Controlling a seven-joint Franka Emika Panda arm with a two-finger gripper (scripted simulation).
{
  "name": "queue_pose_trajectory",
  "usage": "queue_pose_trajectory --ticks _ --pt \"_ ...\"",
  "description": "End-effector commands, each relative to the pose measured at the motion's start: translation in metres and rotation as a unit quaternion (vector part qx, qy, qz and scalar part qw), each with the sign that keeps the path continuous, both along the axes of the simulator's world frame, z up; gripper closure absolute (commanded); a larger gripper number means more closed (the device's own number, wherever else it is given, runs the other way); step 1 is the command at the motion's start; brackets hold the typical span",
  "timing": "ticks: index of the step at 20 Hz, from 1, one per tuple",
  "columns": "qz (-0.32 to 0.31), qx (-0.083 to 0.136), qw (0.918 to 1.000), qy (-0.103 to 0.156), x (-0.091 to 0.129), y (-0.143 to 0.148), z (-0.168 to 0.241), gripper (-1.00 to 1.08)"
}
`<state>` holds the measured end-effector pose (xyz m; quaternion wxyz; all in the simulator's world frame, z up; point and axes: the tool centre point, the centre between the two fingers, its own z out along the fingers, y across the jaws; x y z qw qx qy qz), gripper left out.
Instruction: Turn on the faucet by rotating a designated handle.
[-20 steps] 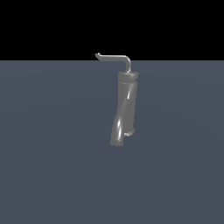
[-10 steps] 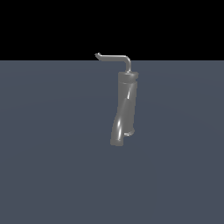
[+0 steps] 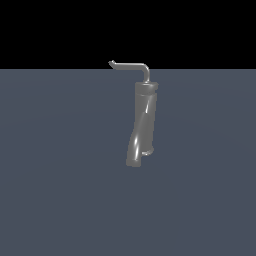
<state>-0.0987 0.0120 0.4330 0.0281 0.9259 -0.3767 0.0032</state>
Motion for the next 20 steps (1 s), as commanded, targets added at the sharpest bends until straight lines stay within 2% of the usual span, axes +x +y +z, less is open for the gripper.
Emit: queue_pose_trajectory --ticks 1,6,11,20 --pt "-0.032 0.001 0.9995 -0.002 0.011 0.001 -0.006 1.08" --pt "-0.093 0.002 0.9956 -0.006 0.033 0.002 -0.018 1.08" --pt "-0.155 0.004 0.9879 -0.01 0.054 0.004 -0.031 1.08" --pt "-0.264 0.009 0.9643 -0.015 0.091 0.007 -0.059 1.08"
